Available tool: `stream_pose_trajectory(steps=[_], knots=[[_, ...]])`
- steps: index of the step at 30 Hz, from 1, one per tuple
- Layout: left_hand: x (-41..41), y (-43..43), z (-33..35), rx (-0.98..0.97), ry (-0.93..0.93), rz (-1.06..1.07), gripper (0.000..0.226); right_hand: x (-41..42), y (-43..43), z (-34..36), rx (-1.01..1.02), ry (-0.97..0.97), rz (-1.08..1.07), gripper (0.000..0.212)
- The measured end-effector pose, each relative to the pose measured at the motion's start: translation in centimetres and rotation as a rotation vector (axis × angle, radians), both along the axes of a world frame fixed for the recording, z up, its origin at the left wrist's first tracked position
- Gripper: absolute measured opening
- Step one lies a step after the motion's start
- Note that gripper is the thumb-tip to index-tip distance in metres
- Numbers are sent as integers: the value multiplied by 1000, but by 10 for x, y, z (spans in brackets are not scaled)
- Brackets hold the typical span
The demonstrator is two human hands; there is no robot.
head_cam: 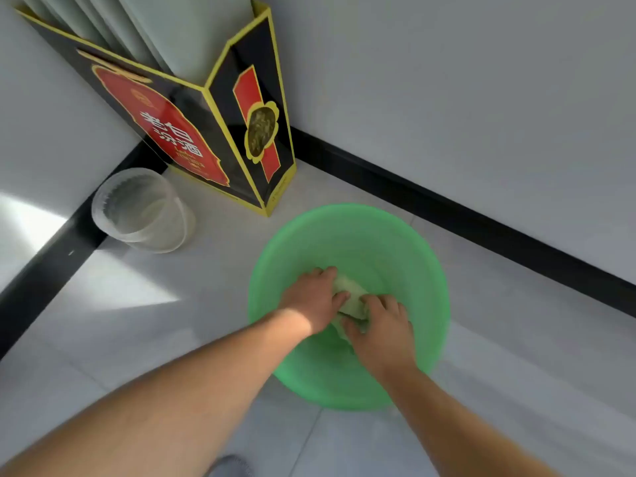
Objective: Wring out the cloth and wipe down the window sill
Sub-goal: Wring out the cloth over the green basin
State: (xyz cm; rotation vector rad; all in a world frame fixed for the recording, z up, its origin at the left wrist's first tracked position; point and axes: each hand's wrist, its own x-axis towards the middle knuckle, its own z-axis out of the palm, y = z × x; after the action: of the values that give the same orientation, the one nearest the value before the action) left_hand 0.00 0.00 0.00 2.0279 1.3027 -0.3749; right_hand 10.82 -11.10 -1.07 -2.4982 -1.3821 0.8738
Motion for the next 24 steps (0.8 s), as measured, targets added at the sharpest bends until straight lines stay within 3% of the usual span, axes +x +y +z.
stream_pose_trajectory(steps=[3, 6, 10, 12, 16, 19, 22, 24], knots=[[2, 5, -15, 60, 53, -29, 53, -3, 0, -9, 58, -1, 5, 33], [1, 3, -19, 0, 131, 6, 58, -5, -6, -12, 105, 1, 41, 21], [-6, 2, -20, -139, 120, 137, 53, -2, 1, -3, 21, -30, 151, 25], [-9, 3, -18, -197, 22, 259, 42, 2, 7, 0, -14, 49, 92, 30], [-15, -1, -13, -336, -218, 480, 29, 8, 14, -3, -56, 161, 32, 66], [-20, -4, -18, -453, -373, 642, 36, 10, 20, -5, -141, 141, 110, 44], [-24, -2, -2, -546, -509, 790, 24, 14, 26, 0, -162, 96, 148, 50], [-27, 2, 1, -598, -590, 912, 20, 17, 31, 8, -144, 222, 63, 50]])
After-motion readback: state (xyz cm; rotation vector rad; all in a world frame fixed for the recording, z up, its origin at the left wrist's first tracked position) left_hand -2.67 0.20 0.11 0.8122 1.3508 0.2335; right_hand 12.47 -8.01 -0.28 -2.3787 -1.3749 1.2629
